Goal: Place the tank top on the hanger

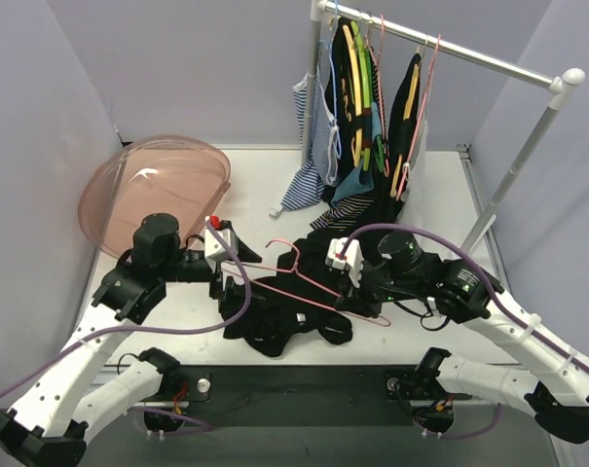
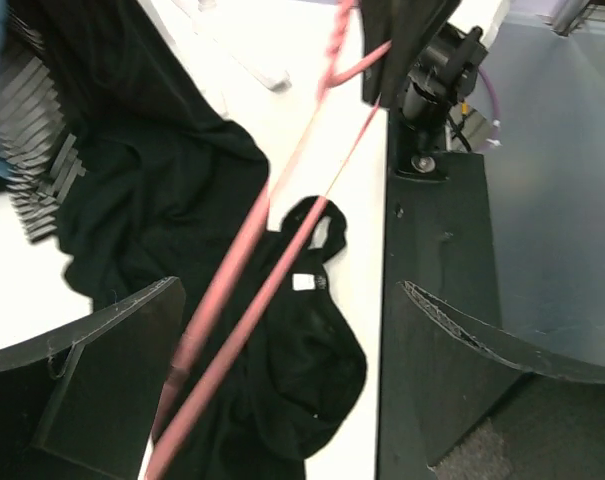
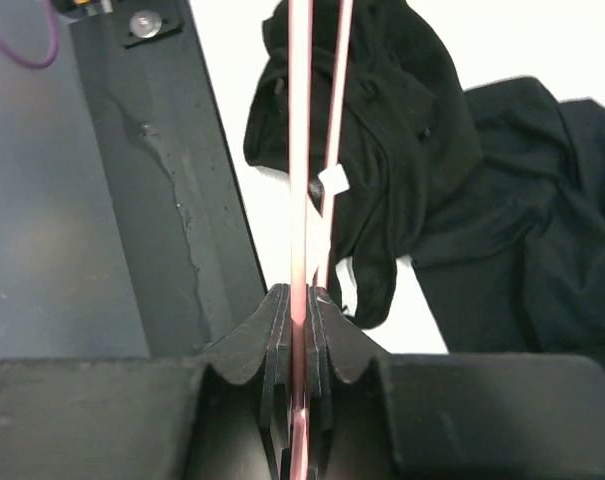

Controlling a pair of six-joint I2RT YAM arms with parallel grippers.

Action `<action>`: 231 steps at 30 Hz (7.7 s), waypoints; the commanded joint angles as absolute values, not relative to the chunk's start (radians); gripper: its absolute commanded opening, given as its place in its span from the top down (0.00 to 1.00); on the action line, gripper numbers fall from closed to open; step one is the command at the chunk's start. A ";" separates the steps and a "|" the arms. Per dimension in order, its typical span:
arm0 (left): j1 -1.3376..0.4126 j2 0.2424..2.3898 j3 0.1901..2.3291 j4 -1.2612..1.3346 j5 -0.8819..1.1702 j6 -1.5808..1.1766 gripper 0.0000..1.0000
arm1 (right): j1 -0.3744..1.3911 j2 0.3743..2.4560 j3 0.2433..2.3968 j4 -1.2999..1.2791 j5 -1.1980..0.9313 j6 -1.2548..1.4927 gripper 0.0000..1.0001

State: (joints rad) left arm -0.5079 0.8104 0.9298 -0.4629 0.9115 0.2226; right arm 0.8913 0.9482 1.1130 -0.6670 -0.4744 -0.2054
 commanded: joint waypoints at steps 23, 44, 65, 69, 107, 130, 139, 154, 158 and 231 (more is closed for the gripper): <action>-0.572 0.836 0.744 -0.071 1.020 -0.152 1.00 | 0.815 0.957 1.029 -0.470 -0.666 -0.209 0.75; -0.775 0.867 0.572 0.232 0.626 -0.446 0.78 | 0.805 0.965 0.933 -0.116 -0.778 -0.017 1.00; -0.669 0.923 0.552 -0.518 0.267 -0.630 0.41 | 0.747 0.787 0.928 -0.482 -0.684 -0.081 1.00; -0.738 1.009 0.572 -0.529 0.213 -0.652 0.45 | 0.746 0.779 0.917 -0.483 -0.698 -0.074 1.00; -0.773 0.927 0.929 -0.805 0.164 -0.580 1.00 | 0.830 1.167 0.830 0.161 -0.939 0.100 1.00; -0.701 0.747 0.991 -0.822 0.511 0.446 0.12 | 0.824 1.124 0.629 0.614 -0.904 -0.060 1.00; -0.605 0.929 1.022 -0.830 0.644 0.624 0.14 | 0.839 1.052 0.722 0.416 -0.942 -0.176 1.00; -0.575 1.028 1.072 -0.825 0.634 0.562 1.00 | 0.839 1.016 0.791 0.259 -0.754 -0.218 1.00; -0.534 0.936 1.028 -0.760 0.474 0.427 1.00 | 0.796 1.011 0.865 0.201 -0.557 -0.034 0.49; -0.528 0.784 0.939 -0.710 0.509 0.423 1.00 | 0.676 0.707 1.005 -0.548 0.254 0.483 1.00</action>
State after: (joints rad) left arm -0.5133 0.7658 0.8833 -0.6998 0.5522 0.3790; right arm 0.6857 0.7052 0.9550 -0.5388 0.3191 0.5461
